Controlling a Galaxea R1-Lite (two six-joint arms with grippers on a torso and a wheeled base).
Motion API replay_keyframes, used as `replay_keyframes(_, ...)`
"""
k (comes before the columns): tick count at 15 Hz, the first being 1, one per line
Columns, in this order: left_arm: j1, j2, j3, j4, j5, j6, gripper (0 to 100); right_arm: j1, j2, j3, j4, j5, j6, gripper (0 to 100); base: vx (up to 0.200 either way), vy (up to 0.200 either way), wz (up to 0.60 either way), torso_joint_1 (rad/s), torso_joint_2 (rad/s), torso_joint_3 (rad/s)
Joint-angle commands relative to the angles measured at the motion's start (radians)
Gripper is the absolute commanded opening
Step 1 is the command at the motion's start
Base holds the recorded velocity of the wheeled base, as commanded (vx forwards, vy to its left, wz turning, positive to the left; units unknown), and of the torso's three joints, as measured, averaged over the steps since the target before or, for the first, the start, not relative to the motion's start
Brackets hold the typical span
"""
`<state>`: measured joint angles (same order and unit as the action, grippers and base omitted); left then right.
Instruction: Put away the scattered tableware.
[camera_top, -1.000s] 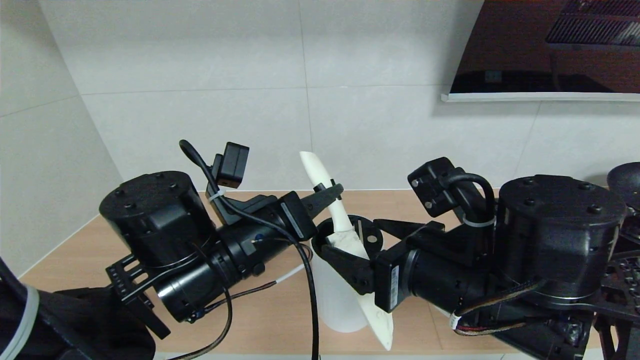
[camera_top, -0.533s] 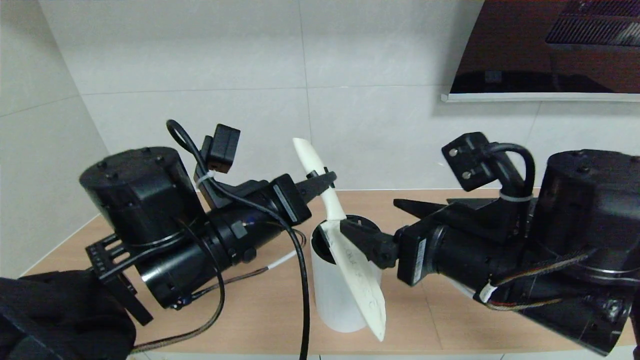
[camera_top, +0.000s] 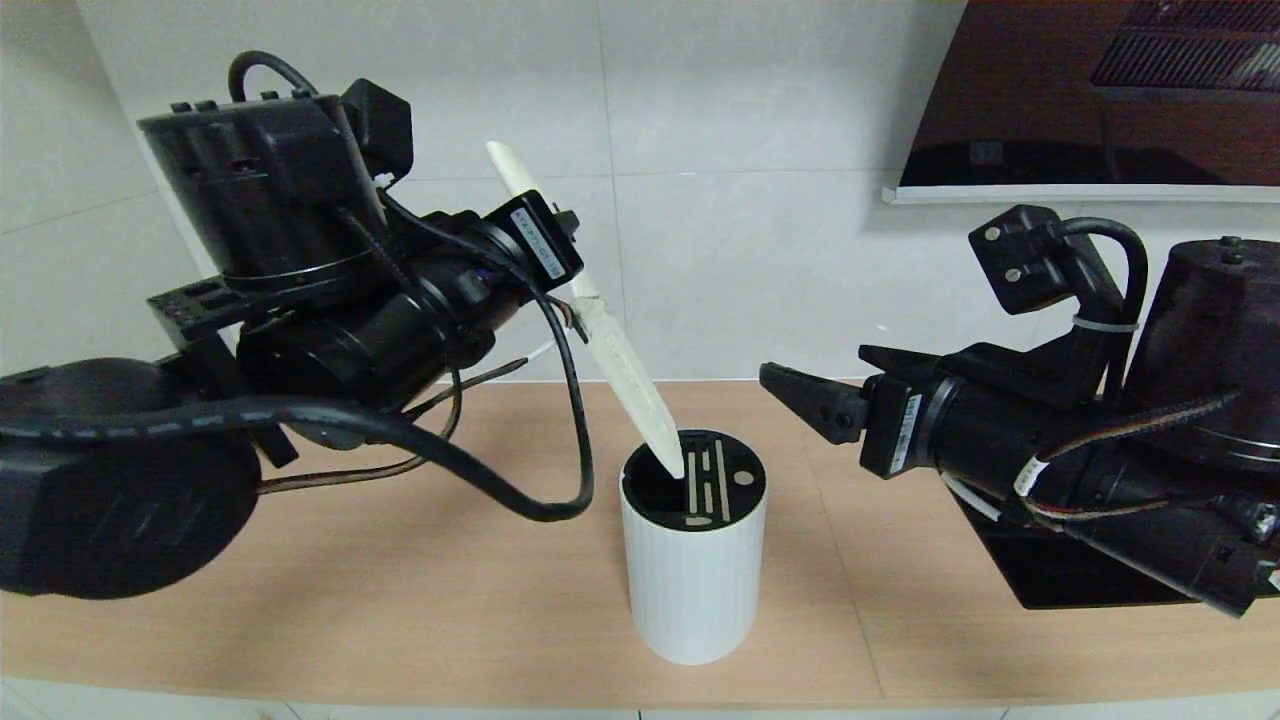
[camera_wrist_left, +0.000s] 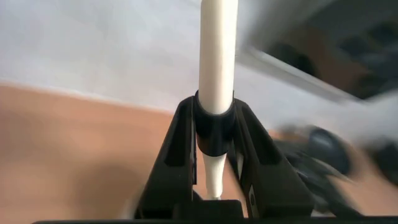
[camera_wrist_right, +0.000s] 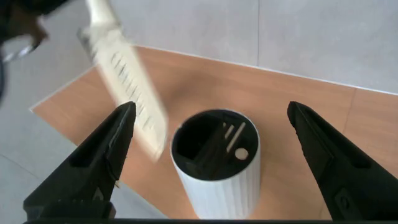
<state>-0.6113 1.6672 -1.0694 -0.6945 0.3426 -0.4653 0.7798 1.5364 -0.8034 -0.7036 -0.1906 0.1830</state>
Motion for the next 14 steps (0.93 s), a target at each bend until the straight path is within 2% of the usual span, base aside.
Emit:
replay_keyframes(1,-0.030,0.069,0.008,-0.063,0.058,0.063,0,-0.007,0.014,0.001,0.000,-0.001,-0.002,100,0.000,0.000,0.00,0.000,0.00,0.000)
replay_keyframes(2,-0.051,0.088,0.034,-0.117,0.113,0.149,0,-0.008,0.013,0.001,0.000,-0.001,-0.002,100,0.000,0.000,0.00,0.000,0.00,0.000)
replay_keyframes(4,-0.079,0.117,0.062,-0.211,0.171,0.237,0,-0.010,0.014,0.001,0.000,-0.001,-0.002,100,0.000,0.000,0.00,0.000,0.00,0.000)
replay_keyframes(6,-0.087,0.147,0.080,-0.284,0.199,0.294,0,-0.010,0.014,0.001,0.000,-0.001,-0.002,100,0.000,0.000,0.00,0.000,0.00,0.000)
replay_keyframes(7,-0.090,0.181,0.083,-0.329,0.213,0.307,0,-0.010,0.014,0.001,0.000,-0.003,-0.002,100,0.000,0.000,0.00,0.000,0.00,0.000)
replay_keyframes(14,-0.100,0.238,0.085,-0.333,0.219,0.298,0,-0.010,0.018,0.001,0.000,-0.003,-0.002,100,0.000,0.000,0.00,0.000,0.00,0.000)
